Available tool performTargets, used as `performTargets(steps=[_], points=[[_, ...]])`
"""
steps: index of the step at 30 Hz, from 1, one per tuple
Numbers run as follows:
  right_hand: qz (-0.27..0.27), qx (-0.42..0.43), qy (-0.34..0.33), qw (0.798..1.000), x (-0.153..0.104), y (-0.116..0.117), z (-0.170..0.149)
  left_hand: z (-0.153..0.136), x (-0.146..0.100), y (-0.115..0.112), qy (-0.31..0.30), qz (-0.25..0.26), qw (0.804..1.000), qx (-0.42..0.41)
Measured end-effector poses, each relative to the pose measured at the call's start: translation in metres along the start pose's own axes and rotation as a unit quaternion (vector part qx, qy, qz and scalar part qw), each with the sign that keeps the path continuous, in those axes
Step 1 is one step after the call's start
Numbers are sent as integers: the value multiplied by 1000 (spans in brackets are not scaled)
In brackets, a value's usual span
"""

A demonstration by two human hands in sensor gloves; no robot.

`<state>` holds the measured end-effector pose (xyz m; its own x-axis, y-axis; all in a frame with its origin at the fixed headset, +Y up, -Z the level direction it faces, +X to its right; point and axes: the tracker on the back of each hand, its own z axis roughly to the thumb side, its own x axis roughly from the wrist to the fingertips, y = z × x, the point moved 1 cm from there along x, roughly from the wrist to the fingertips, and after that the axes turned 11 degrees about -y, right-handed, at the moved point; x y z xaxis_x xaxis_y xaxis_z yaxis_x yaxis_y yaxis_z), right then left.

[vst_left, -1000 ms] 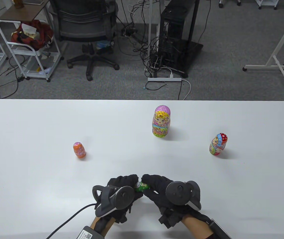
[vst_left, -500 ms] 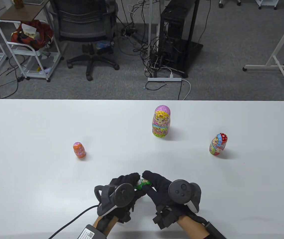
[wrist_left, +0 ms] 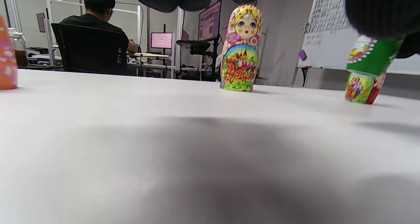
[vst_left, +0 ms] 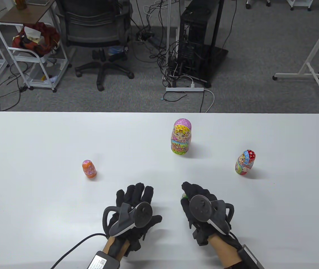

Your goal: Nest individual Russian dolls into a nested set

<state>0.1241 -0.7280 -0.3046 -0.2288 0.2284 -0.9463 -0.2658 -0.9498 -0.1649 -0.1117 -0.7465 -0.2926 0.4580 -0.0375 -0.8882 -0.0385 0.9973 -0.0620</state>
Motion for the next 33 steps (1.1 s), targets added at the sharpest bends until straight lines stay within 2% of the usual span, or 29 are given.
performTargets(steps=[6, 11, 17, 20, 22, 25, 28, 30, 31, 33], points=[[41, -18, 55, 997, 4, 12, -22, -6, 1, -9, 12, -32, 999, 16], [73, -36, 85, 993, 6, 21, -33, -10, 1, -8, 16, -31, 999, 6], [82, -30, 98, 991, 6, 25, -37, -10, 1, -8, 15, -26, 1000, -3], [97, -31, 79, 992, 6, 23, -34, -21, 4, -2, 42, -6, 999, -16], [81, -31, 59, 994, 5, 17, -27, -43, 8, 7, 82, 12, 996, -18], [46, -28, -10, 998, 3, 3, -1, -95, 14, 28, 167, 60, 984, -34], [39, -41, -82, 995, 1, -2, 28, -153, 18, 38, 259, 90, 960, -61], [50, -42, -116, 991, 1, -1, 44, -192, 16, 34, 336, 91, 932, -97], [57, -37, -122, 990, 1, 0, 47, -204, 15, 30, 353, 85, 924, -120], [69, -24, -131, 989, 2, 3, 53, -226, 16, 17, 374, 38, 904, -201]])
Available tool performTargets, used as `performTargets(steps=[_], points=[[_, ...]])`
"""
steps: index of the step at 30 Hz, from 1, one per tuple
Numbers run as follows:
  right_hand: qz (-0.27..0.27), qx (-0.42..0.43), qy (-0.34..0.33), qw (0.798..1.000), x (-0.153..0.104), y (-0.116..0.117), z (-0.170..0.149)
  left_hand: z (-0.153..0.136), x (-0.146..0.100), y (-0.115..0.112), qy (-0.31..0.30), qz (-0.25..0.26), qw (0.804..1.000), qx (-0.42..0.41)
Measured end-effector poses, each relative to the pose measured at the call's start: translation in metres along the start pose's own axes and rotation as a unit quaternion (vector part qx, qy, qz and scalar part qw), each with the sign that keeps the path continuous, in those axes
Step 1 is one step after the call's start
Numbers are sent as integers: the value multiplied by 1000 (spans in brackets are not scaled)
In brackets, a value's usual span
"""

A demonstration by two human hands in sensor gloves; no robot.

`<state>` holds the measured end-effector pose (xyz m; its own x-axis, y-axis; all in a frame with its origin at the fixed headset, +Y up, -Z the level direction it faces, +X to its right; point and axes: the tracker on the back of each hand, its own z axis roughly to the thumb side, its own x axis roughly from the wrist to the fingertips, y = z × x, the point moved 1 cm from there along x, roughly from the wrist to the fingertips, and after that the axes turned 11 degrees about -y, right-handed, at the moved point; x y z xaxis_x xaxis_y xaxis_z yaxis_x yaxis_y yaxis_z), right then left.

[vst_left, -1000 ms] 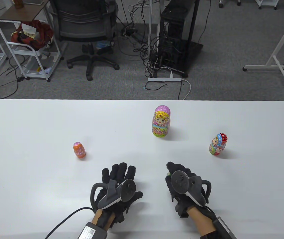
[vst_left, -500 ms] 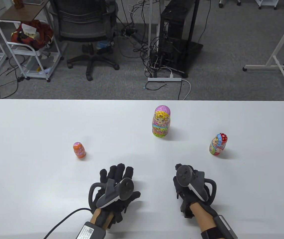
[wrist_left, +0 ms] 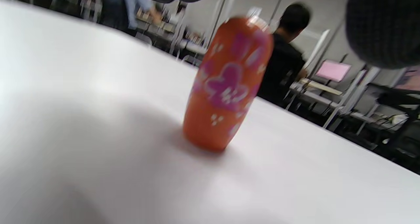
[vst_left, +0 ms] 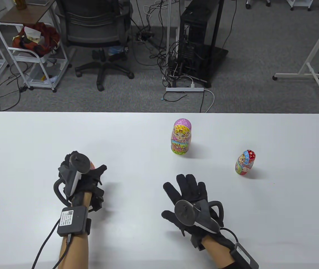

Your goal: Nest individual Russian dolls into a nested set

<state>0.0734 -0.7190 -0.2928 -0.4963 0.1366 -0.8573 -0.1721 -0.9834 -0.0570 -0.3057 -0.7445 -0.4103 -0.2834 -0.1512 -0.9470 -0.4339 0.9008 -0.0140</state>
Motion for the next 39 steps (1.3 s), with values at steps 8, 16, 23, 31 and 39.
performTargets(steps=[8, 16, 23, 31, 39], points=[[15, 37, -1, 999, 1, 6, -1, -24, 20, -29, 29, -83, 988, -126], [11, 52, -3, 999, 1, 7, -2, -18, 21, -37, 32, -77, 991, -106], [7, 75, -9, 997, 0, 11, -2, 2, -9, -21, -57, -27, 993, -104], [-7, 137, -35, 990, -2, 16, 6, 57, -88, 7, -229, -8, 973, -12], [-28, 182, -33, 982, -8, 13, -2, 117, -154, -15, -330, -32, 936, 118]])
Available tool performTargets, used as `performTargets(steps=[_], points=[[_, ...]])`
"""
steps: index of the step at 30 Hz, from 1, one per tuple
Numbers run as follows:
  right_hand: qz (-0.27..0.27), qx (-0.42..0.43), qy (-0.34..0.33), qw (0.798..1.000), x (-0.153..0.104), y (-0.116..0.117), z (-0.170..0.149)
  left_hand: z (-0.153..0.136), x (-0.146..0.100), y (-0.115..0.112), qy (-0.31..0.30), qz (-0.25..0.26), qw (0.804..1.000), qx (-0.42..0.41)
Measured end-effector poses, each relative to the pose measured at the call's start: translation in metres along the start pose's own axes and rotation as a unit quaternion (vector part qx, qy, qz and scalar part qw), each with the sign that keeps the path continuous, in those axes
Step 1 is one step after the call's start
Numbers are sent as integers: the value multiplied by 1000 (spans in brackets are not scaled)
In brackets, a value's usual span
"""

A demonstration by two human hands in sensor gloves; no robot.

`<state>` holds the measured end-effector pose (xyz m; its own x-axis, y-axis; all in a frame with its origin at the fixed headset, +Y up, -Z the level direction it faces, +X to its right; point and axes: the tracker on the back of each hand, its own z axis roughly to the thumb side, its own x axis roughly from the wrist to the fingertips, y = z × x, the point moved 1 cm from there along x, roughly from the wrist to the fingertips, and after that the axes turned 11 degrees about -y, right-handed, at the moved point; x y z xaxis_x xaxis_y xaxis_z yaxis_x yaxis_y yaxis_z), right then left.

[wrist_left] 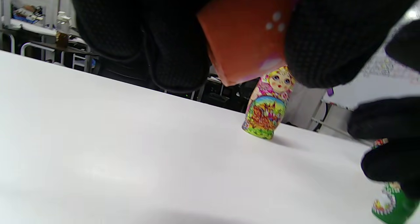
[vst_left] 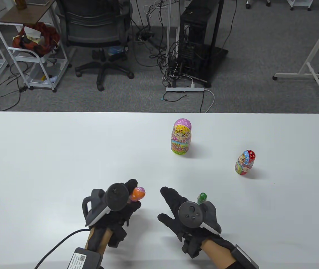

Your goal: Nest individual Russian dolls into a nested set

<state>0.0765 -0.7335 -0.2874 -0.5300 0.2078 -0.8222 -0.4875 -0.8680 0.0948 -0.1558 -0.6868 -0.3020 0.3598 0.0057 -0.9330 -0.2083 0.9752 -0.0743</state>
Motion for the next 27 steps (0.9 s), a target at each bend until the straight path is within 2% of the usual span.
performTargets(steps=[5, 9, 12, 18, 27], points=[[-12, 35, -18, 999, 0, 0, 6, 24, -9, -18, -37, 31, 999, -12], [-14, 35, -33, 999, 2, 2, 14, 34, -10, -24, -80, 23, 995, 56], [-8, 34, -43, 998, 1, 5, 18, 38, -9, -29, -91, 20, 995, 33], [-42, 60, -40, 997, 0, -1, 18, 38, -8, -30, -93, 22, 995, 28], [-53, 56, -32, 997, 0, -6, 15, 26, -8, -33, -86, 35, 996, 14]])
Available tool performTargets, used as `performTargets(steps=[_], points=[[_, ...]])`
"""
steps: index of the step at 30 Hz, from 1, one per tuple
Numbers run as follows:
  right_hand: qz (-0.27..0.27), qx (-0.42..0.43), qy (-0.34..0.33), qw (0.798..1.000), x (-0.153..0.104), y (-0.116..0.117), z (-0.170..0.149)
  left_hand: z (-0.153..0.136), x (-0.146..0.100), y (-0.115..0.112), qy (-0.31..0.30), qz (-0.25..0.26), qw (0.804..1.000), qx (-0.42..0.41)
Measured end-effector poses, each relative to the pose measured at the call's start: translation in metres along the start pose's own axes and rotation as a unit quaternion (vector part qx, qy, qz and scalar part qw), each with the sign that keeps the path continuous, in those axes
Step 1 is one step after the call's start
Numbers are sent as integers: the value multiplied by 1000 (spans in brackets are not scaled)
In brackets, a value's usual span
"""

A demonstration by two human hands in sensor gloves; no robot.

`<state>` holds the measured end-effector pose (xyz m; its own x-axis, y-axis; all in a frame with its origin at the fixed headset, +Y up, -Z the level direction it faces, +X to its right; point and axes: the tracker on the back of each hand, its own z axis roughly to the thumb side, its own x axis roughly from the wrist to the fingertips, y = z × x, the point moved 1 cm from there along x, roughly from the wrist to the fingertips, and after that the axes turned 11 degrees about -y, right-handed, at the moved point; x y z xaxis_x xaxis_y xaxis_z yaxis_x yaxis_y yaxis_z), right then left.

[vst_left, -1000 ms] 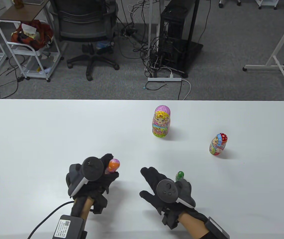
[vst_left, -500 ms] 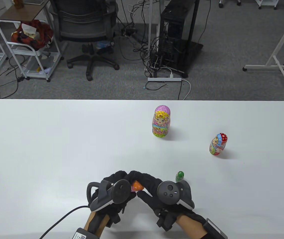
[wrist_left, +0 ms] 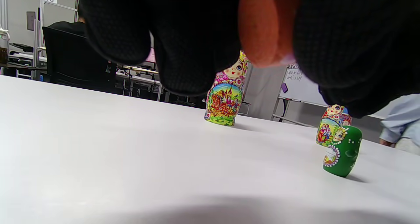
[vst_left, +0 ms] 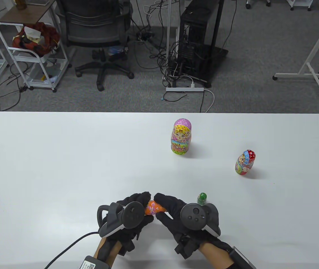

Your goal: Nest individual Russian dolls into a nested set

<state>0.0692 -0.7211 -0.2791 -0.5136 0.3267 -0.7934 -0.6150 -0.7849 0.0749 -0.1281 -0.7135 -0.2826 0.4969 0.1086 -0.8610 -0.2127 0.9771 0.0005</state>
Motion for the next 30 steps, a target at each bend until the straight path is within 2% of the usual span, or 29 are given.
performTargets(steps=[13, 16, 21, 30], points=[[-5, 0, -2, 1000, 0, -3, -2, 1, 1, -4, -9, 25, 999, 21], [-9, 8, -7, 1000, 0, -6, -2, 6, -1, -2, -14, 57, 997, 53], [-21, 8, -15, 1000, -2, -11, -2, 11, -1, 0, -28, 78, 994, 68], [-48, -12, -14, 999, -3, -12, 4, 11, -2, 4, -18, 80, 995, 52]])
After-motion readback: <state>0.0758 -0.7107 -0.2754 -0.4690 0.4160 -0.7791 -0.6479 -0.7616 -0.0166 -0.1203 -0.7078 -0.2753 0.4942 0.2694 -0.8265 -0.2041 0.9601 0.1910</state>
